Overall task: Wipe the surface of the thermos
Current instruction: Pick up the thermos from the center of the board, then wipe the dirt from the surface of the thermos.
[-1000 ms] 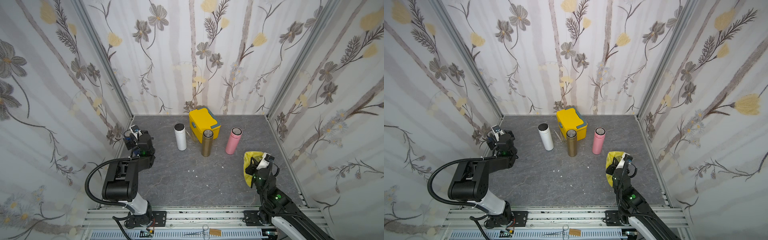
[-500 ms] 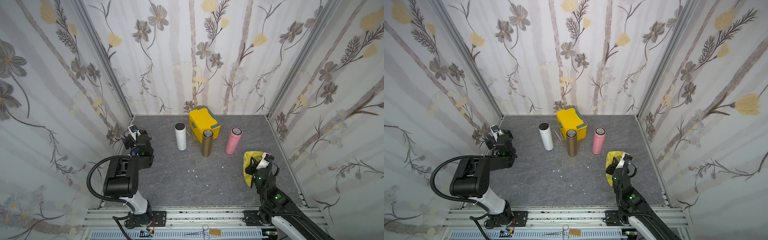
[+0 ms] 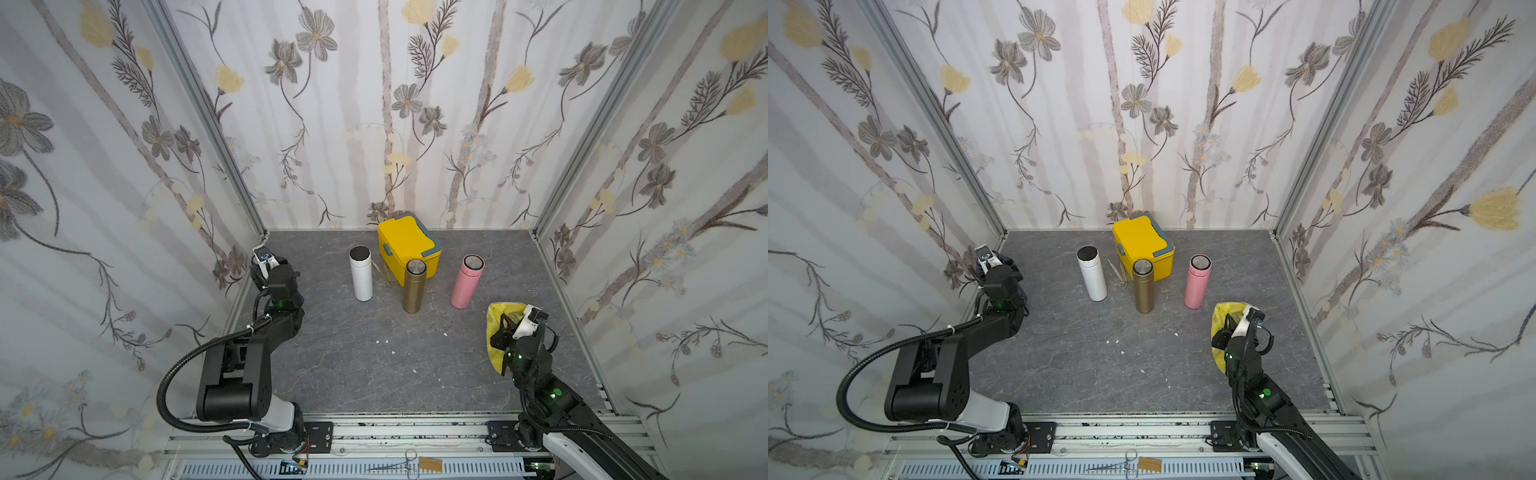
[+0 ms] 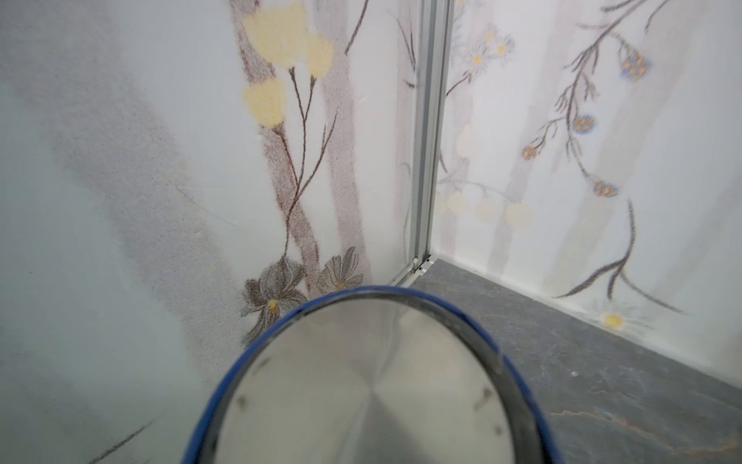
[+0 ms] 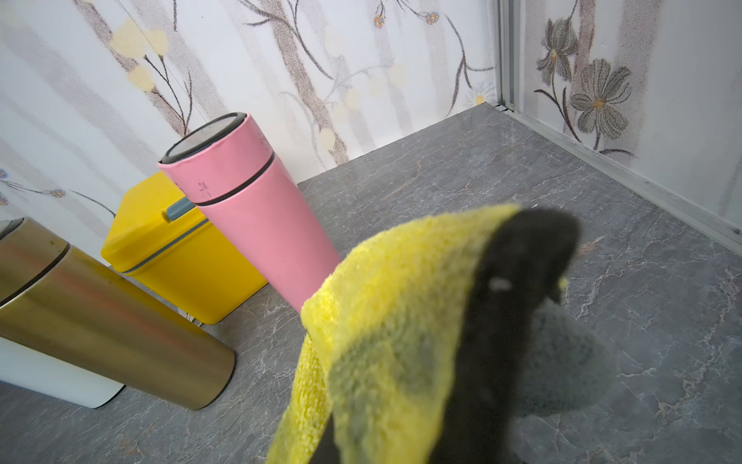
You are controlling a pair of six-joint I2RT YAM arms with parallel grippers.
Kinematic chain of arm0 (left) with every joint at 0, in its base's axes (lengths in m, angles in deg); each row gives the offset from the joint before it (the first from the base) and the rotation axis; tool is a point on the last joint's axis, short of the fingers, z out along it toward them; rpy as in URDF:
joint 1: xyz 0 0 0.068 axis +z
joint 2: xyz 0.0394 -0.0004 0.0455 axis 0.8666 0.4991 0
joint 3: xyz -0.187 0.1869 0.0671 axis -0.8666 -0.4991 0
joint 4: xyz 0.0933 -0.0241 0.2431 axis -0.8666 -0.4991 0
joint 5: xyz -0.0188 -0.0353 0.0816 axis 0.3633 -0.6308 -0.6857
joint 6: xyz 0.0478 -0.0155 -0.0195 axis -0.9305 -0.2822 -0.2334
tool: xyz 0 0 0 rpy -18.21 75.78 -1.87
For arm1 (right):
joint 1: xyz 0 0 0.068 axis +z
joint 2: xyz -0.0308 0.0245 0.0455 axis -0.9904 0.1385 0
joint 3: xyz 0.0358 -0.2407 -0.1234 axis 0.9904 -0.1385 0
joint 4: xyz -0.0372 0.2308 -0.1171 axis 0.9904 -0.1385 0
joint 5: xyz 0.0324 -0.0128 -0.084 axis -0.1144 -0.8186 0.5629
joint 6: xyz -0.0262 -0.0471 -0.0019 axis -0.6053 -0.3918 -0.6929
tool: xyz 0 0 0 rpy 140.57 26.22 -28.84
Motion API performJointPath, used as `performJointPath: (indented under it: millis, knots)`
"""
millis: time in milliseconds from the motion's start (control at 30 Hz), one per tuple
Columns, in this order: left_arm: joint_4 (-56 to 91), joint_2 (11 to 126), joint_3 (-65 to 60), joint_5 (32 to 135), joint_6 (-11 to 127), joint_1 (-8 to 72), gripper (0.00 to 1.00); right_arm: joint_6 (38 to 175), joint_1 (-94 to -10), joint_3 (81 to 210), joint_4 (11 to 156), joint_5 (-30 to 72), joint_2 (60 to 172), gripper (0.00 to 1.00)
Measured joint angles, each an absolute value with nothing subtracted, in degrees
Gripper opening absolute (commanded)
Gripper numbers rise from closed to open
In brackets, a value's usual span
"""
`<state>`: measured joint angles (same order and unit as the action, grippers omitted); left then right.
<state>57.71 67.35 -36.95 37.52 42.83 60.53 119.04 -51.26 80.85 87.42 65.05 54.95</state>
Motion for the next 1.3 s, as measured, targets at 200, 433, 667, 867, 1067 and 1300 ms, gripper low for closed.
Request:
performJointPath:
  millis: [200, 433, 667, 867, 1067, 1300]
  knots:
    - [47.3, 50.2, -38.3, 50.2, 55.6, 54.7, 0.00, 119.0, -51.4, 81.4, 87.2, 64.9, 56.0, 0.00]
    - [44.3, 39.7, -39.9, 62.9, 64.1, 36.9, 0.00, 120.8, -51.2, 86.7, 86.0, 59.6, 56.2, 0.00]
    - [45.4, 38.8, -40.0, 68.3, 63.0, 22.8, 0.00, 123.4, -41.7, 93.8, 83.4, 57.7, 58.2, 0.00]
    - [47.6, 38.1, -44.6, 72.8, 61.4, 19.5, 0.00, 121.9, -24.0, 101.1, 83.2, 65.7, 64.0, 0.00]
    - [53.8, 39.9, -46.0, 78.0, 57.9, 19.2, 0.00, 118.7, -16.2, 104.2, 90.0, 67.3, 69.8, 0.00]
    - [60.9, 40.1, -49.4, 86.1, 54.0, 19.2, 0.00, 116.4, -11.3, 107.7, 96.9, 62.4, 77.4, 0.00]
